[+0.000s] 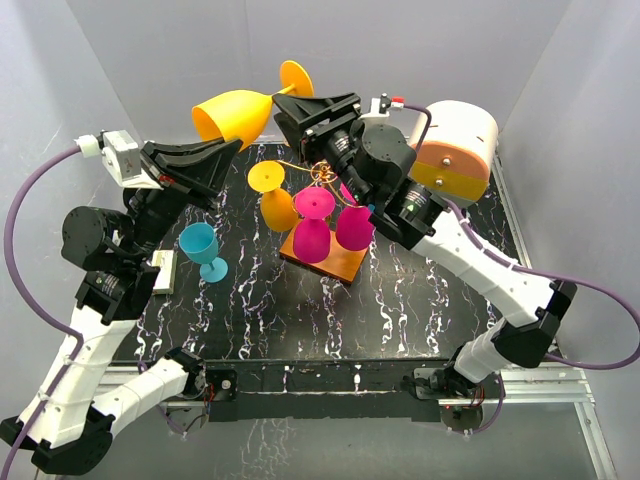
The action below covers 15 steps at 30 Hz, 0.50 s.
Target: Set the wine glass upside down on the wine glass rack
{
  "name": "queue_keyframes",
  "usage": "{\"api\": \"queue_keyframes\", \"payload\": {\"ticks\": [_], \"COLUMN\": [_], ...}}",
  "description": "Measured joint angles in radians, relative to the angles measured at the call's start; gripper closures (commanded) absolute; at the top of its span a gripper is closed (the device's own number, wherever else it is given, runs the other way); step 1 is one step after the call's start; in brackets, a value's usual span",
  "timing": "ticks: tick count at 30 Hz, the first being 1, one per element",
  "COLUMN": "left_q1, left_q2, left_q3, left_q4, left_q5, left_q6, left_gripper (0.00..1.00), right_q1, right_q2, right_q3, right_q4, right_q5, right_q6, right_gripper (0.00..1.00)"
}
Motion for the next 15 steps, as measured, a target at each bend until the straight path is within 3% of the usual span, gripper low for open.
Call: {"api": "queue_keyframes", "payload": {"ticks": [7, 15], "left_q1": [0.001, 0.002], "left_q2": [-0.006, -0.027], "left_q3": [-0.021, -0.071], "left_q4": [0.002, 0.008], "left_q5": [0.030, 0.041], "left_q6": [-0.021, -0.046], "left_gripper": [1.00, 1.00], "right_q1": [0.000, -0.003], "right_q2": [0.025, 0.053], "right_q3": [0.018, 0.029], "right_q4": [0.025, 0.045], "right_q5": [0.004, 0.018], "right_q6": [0.016, 0.042], "right_gripper": [0.57, 0.99]}}
